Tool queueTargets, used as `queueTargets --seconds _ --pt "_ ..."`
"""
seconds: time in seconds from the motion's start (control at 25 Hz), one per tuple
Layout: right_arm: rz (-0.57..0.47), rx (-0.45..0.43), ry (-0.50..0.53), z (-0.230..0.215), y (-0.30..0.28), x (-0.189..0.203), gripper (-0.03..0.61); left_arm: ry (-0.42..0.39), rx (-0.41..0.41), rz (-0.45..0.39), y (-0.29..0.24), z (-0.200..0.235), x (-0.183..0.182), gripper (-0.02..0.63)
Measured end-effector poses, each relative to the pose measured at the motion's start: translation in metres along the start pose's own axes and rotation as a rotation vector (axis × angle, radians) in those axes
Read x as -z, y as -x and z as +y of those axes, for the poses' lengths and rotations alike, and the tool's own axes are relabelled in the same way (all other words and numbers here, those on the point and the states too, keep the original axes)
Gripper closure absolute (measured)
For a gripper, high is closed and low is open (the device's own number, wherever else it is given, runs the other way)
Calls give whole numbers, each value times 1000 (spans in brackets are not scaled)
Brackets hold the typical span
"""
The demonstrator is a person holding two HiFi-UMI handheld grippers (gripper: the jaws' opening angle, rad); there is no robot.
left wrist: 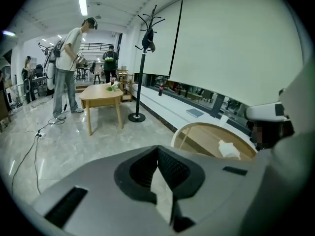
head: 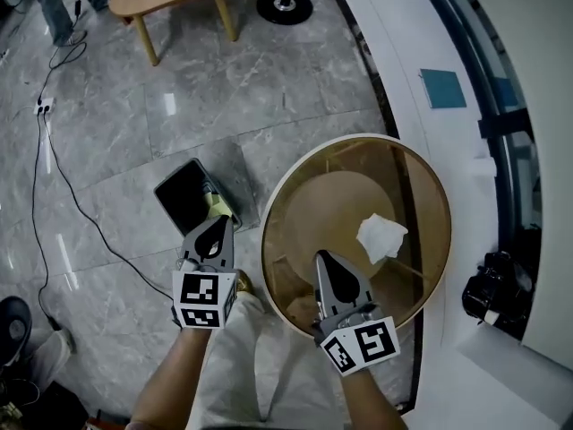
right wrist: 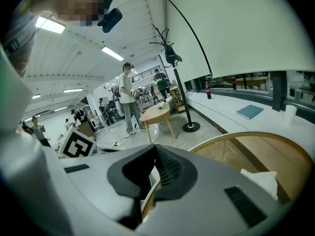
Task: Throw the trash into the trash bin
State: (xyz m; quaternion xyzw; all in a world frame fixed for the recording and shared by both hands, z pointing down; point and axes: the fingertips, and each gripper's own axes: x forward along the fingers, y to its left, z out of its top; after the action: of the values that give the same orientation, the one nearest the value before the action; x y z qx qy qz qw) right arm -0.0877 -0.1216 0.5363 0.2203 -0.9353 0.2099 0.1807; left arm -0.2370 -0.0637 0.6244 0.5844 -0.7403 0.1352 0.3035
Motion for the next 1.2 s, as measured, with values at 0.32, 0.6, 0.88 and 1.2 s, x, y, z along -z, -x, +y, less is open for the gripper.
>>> queueTargets --seconds 0.32,0.6,0.88,1.2 --pt "-34 113 -24 -75 71 -2 561 -63 196 -4 -33 -143 -14 595" --pt "-70 239 -66 -158 150 2 561 -143 323 8 -62 -271 -17 595" --pt "-99 309 -124 -202 184 12 562 -202 379 25 -75 -325 -17 560" --pt "-93 295 -156 -215 180 25 561 -225 354 59 -104 -330 3 287"
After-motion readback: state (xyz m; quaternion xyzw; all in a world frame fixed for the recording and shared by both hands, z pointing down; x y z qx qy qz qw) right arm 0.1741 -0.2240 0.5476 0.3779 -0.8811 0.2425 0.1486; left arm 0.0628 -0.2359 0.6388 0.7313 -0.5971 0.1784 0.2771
